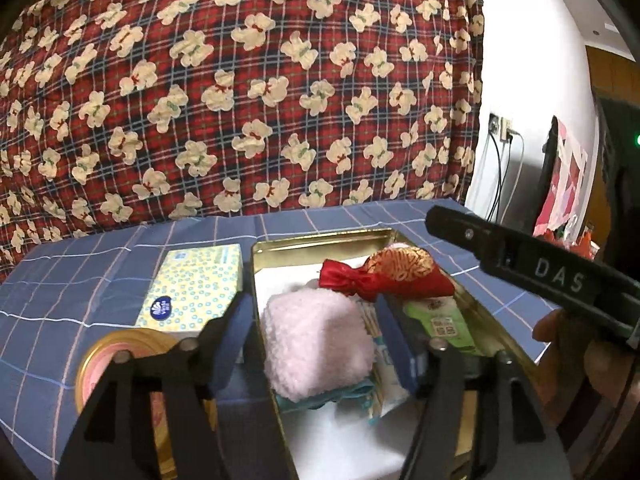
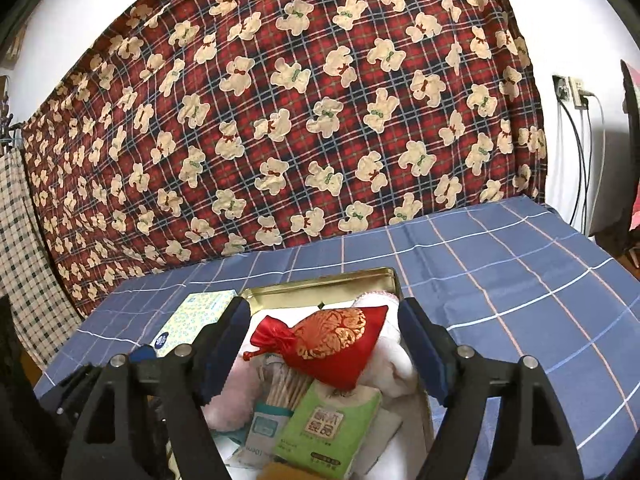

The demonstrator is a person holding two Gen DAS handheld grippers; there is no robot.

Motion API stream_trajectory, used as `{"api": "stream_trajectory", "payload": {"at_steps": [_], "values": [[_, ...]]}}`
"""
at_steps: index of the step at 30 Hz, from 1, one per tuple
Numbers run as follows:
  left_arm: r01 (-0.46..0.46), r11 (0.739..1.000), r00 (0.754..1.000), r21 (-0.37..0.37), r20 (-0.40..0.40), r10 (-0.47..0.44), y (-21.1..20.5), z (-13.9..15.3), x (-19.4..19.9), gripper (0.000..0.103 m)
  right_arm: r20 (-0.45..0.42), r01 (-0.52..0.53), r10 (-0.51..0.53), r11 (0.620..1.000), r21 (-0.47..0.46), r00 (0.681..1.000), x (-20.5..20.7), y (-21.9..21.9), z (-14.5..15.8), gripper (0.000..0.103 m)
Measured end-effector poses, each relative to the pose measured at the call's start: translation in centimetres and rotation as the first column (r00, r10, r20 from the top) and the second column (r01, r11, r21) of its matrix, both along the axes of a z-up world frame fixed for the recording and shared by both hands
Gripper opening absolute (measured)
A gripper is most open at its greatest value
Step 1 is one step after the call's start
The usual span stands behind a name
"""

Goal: Organize soft objects

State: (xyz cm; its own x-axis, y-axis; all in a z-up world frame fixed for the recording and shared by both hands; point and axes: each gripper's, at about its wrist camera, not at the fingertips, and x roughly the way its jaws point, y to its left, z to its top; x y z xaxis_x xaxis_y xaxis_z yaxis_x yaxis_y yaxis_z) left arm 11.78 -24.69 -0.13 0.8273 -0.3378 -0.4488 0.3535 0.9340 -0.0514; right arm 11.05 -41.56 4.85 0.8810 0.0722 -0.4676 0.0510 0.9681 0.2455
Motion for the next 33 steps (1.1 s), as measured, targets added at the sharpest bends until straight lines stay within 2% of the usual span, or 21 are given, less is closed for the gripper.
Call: {"api": "stream_trajectory", "payload": {"at_steps": [7, 13, 22, 33], "values": [[-0.031, 0.999, 0.998, -0.014, 0.047, 0.031, 1.3, 0.7, -1.5, 0.086, 0.007, 0.021, -0.021, 0.999, -0.046, 1.000, -1.4, 0.4, 0.3, 0.078], [-0.050, 0.997, 0.996, -0.063, 0.070, 0.054, 2.8, 1.4, -2.5, 0.092, 0.016, 0.023, -0.022, 0.996, -0.090, 1.000, -3.2, 1.0, 0.4, 0.078], [-0.057, 0.994, 0.995, -0.095, 0.076, 0.065, 3.6, 1.4, -2.9, 0.097, 0.046, 0.031, -0.027, 0.995, -0.096, 0.999, -4.7, 1.4, 0.7, 0.079], [-0.059, 0.993, 0.995, -0.105, 0.073, 0.067, 3.8, 1.4, -2.9, 0.098, 0.054, 0.029, -0.024, 0.995, -0.097, 0.998, -4.9, 1.6, 0.6, 0.079]]}}
